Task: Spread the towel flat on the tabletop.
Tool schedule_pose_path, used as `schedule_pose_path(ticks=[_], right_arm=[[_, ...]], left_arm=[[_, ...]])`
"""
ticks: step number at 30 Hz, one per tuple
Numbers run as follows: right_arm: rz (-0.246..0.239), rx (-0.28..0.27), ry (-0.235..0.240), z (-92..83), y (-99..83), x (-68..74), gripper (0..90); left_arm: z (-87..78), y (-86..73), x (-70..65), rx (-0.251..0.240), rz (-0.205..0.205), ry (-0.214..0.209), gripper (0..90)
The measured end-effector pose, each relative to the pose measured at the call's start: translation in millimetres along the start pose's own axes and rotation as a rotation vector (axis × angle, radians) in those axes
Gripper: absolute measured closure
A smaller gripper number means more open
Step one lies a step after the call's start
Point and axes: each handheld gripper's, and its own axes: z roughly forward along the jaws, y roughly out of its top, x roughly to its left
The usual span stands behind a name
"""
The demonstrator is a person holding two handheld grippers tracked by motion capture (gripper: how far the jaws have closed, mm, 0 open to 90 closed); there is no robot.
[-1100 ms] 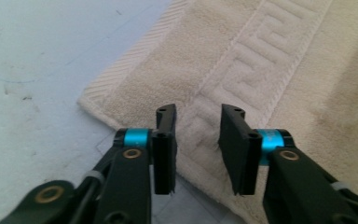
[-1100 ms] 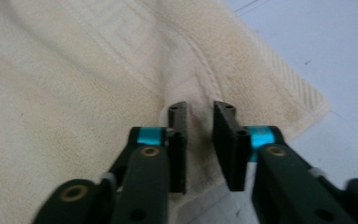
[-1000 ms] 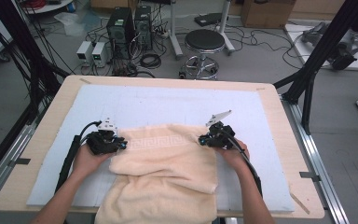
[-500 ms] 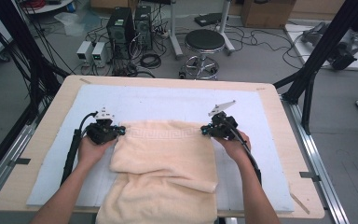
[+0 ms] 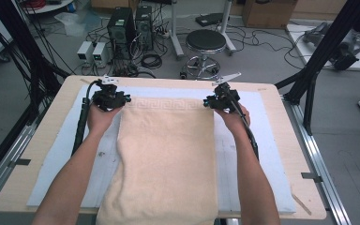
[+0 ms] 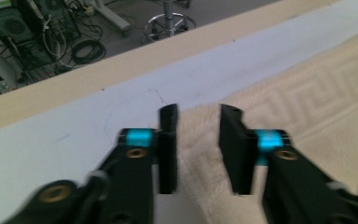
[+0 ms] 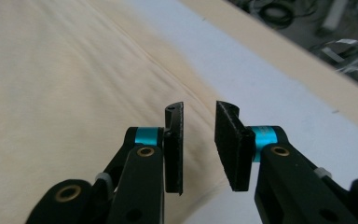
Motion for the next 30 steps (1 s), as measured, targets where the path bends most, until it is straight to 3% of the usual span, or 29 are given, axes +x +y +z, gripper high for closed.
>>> schedule_pose_path(ticks=[2,3,4,7,11,13,17,21,24,25,28,30], right_arm=[[0.002,0.03,0.024,6.8,-6.7,0.8,67.9],[-0.022,0.038,0.033,10.0,-13.4,4.5,67.9],[-0.038,0.041,0.031,10.9,-18.9,7.9,67.6],[-0.024,0.042,0.06,12.9,-32.0,12.9,65.6],[-0.056,0.037,0.085,8.6,-42.1,27.8,62.9],[-0.056,0.024,0.107,4.0,-45.4,35.7,60.8],[-0.079,0.0,0.132,-5.1,-54.1,52.0,58.1],[-0.09,-0.005,0.149,-13.5,-63.8,61.6,55.4],[-0.095,-0.028,0.163,-21.3,-72.4,68.6,53.9],[-0.094,-0.013,0.178,-23.0,-74.0,71.3,52.4],[-0.125,0.029,0.205,-28.1,-76.4,82.3,52.1],[-0.172,-0.01,0.191,-34.0,-79.7,92.1,52.5]], left_arm=[[3.0,-9.1,3.5,0.073,0.011,-0.043,64.5],[2.6,-15.1,4.7,0.086,0.005,-0.075,63.5],[0.6,-21.4,5.2,0.088,0.007,-0.073,63.5],[-5.3,-36.6,5.6,0.082,-0.017,-0.095,62.8],[-14.3,-50.9,-0.8,0.072,-0.003,-0.152,61.2],[-19.1,-52.9,-5.8,0.089,0.017,-0.189,60.1],[-32.9,-58.9,-21.4,0.042,0.056,-0.238,58.3],[-47.1,-69.2,-34.2,0.018,0.083,-0.277,57.1],[-55.9,-79.9,-40.7,0.018,0.115,-0.287,56.5],[-58.3,-83.6,-42.1,0.025,0.122,-0.296,56.5],[-66.4,-95.3,-44.9,0.027,0.128,-0.315,56.6],[-71.7,-102.0,-45.4,0.047,0.133,-0.342,59.6]])
